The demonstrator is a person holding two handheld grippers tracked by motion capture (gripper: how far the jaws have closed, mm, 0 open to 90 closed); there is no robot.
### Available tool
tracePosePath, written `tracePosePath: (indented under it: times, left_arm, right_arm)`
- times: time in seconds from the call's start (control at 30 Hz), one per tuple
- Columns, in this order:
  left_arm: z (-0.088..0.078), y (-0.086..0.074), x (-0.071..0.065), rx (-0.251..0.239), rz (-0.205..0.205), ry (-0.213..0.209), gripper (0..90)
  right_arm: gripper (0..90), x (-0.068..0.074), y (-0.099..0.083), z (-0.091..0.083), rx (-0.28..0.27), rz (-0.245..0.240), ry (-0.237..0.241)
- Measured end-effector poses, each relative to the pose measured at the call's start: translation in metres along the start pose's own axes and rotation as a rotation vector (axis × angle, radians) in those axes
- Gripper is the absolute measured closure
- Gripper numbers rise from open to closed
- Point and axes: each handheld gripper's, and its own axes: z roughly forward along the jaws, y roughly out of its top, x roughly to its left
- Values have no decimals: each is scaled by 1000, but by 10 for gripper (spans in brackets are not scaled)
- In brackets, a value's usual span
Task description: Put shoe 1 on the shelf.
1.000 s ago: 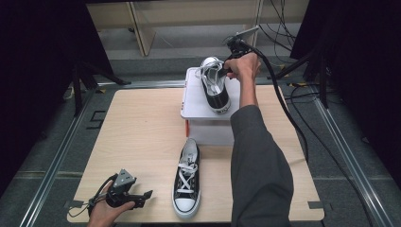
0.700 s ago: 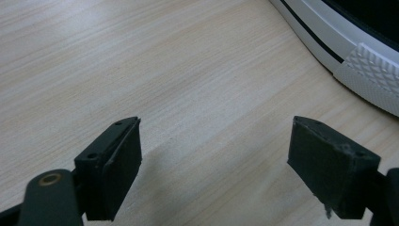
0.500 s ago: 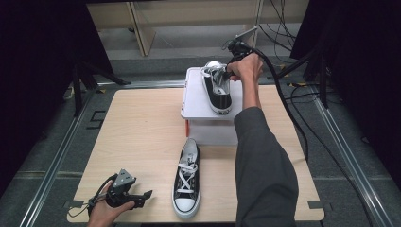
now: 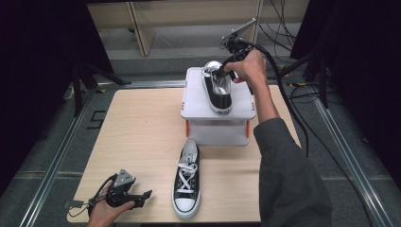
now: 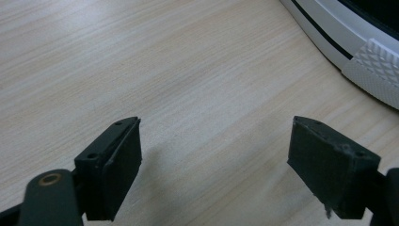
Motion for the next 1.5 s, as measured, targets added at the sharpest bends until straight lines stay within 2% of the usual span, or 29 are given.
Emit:
tracePosePath:
  times: [0.07, 0.1, 0.13, 0.23, 0.27, 0.3, 0.37, 0.53, 0.57, 0.6, 0.63, 0.67, 0.8, 0.87, 0.93, 1.03, 1.1, 1.17, 1.2, 1.27, 1.33, 1.37, 1.43, 1.5]
  left_arm:
    - [0, -1, 0, 4, -8, 5, 175]
    - [0, -1, 0, 4, -8, 5, 175]
    - [0, -1, 0, 5, -17, 4, 175]
    - [0, -1, 1, -9, 1, -4, 175]
    - [0, -1, 1, -9, 1, -4, 175]
    - [0, -1, -1, -7, -18, -3, 175]
    - [0, -1, -1, -5, -15, -2, 175]
    - [-1, 0, 0, -7, -11, -3, 175]
    - [-1, 0, 0, -10, -7, -3, 175]
    - [-1, -1, -3, -5, -42, -4, 175]
    - [-1, -1, -3, -5, -42, -4, 175]
    - [-1, -1, -1, -7, -11, -3, 175]
    - [0, 0, 0, 4, -3, 2, 175]
    - [0, 0, 0, -1, 3, 1, 175]
    - [0, -1, -1, -8, -18, -1, 175]
    - [0, 0, -1, -12, -10, 0, 175]
    - [0, 0, -1, -12, -9, -1, 175]
    - [-1, 0, 0, -6, -8, -4, 175]
    - [0, 0, 0, -4, -4, -1, 175]
    - [-1, 0, 0, 2, 3, -4, 175]
    - [-1, 0, 0, 1, 0, -5, 175]
    - [-2, 0, 1, 8, 5, -8, 175]
    - [-3, 0, 0, 14, 2, -12, 175]
    - [-1, 0, 1, -3, 5, -4, 175]
  right_arm:
    - [756, 6, -1, 9, 33, 3, -18]
    - [756, 6, -1, 9, 33, 3, -18]
    - [740, 7, -2, 18, 56, 3, -32]
    - [731, 9, -2, 29, 84, -10, -32]
    - [731, 10, -2, 34, 96, 1, -39]
    - [730, 10, -1, 38, 105, -13, -35]
    - [755, 12, 0, 44, 122, -1, -48]
    - [766, 10, 2, 44, 126, 28, -52]
    - [756, 10, 2, 43, 123, 34, -71]
    - [740, 8, 2, 38, 97, 56, -67]
    - [740, 8, 2, 38, 97, 56, -67]
    - [734, 7, 2, 38, 96, 49, -80]
    - [724, 3, -1, 40, 118, 65, -81]
    - [743, 0, -3, 49, 138, 69, -72]
    - [804, 2, -4, 54, 147, 73, -53]
    - [866, 3, -2, 54, 139, 68, -39]
    - [873, 3, -2, 54, 134, 62, -41]
    - [882, 4, 0, 54, 139, 76, -41]
    - [883, 4, 1, 54, 136, 54, -43]
    - [883, 10, 7, 54, 136, 67, -66]
    - [882, 12, 8, 54, 126, 64, -64]
    - [881, 15, 11, 55, 131, 92, -63]
    - [881, 16, 12, 59, 126, 90, -65]
    - [879, 18, 13, 62, 118, 85, -58]
